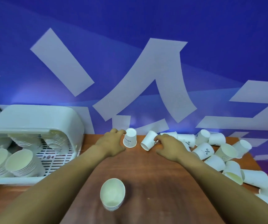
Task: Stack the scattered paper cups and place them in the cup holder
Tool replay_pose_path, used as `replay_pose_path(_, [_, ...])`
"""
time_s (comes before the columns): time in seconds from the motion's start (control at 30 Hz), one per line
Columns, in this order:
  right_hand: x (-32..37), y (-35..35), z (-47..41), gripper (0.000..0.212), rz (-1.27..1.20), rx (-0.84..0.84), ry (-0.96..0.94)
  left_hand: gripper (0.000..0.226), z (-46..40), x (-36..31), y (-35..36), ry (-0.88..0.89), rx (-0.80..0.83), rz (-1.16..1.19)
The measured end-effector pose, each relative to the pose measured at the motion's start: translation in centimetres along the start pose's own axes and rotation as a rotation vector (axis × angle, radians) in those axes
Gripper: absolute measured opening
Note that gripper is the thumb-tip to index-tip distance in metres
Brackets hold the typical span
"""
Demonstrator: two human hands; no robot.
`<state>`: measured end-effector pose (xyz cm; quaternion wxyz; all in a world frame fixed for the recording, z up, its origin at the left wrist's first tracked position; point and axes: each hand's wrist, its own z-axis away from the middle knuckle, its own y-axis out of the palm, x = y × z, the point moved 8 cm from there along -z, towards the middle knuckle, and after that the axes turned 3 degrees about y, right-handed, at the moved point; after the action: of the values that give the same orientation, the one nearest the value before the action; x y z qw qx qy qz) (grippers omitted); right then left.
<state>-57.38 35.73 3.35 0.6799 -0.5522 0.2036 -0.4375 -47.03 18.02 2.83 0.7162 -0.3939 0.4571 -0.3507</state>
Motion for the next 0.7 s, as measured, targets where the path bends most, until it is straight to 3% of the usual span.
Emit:
replay_pose_path(0.23, [-1.7, 1.5, -7.0, 0.058, 0.136, 0.039, -0.123, 0.07, -7.1, 0.8, 1.8, -0.039, 0.068, -0.08])
replay_pose_path(0.47, [-2.0, 6.1, -11.1, 0.07, 0.449, 0.08, -0.331, 0.081, -11.7, 2.1, 7.0, -0.039, 0.164, -0.086])
replay_pose_path(0.7, [-2.4, 7.9, -13.5, 0.069, 0.443, 0.043, -0.369, 0.074, -13.9, 2.5, 7.9, -0.027, 0.084, -0.082])
